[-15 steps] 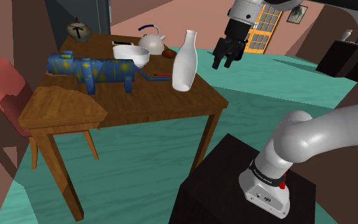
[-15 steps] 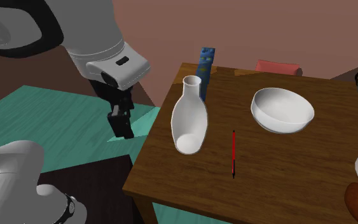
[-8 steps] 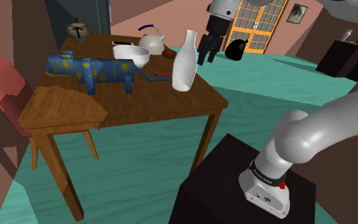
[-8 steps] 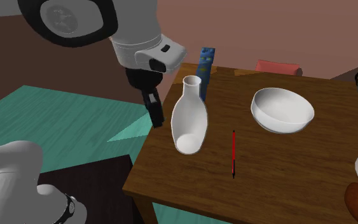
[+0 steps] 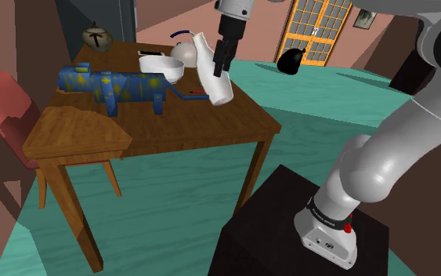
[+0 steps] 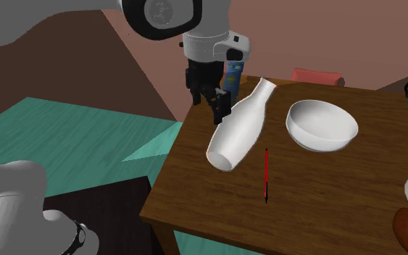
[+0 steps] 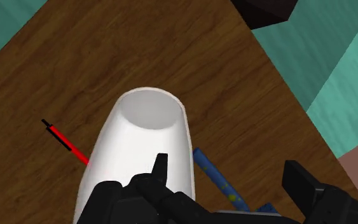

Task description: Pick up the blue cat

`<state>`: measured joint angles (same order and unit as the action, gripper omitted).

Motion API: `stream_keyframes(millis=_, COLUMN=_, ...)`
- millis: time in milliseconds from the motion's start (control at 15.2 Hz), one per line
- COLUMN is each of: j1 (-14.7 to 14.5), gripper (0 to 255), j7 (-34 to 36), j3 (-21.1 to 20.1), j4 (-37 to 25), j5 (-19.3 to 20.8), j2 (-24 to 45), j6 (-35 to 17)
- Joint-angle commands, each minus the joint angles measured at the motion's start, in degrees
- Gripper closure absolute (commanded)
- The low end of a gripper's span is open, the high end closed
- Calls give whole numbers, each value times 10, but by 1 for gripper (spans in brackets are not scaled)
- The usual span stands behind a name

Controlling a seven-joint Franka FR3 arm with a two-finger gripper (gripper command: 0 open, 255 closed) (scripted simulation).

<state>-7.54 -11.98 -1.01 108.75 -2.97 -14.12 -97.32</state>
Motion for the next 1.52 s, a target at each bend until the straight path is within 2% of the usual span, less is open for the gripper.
stream_keyframes(millis=0, j1=-10, gripper=0, j7=-24, j3=-7, j4=-46, j5=3, j2=45, j6=2)
stream_keyframes(millis=594, j1=-53, gripper=0, j7=-118, j3=-47, j4=-266, j5=32, j2=238, j6=40)
stream_keyframes(millis=990, j1=-96, gripper=0, j7=-175, j3=-76, j4=-456, j5=69, j2=379, j6=96)
stream_keyframes(millis=1056, j1=-97, gripper=0, j7=-176, j3=-76, j4=-461, j5=70, j2=382, j6=98)
stream_keyframes(millis=1452, j1=-93, gripper=0, j7=-176, j3=-76, j4=-385, j5=67, j2=363, j6=41)
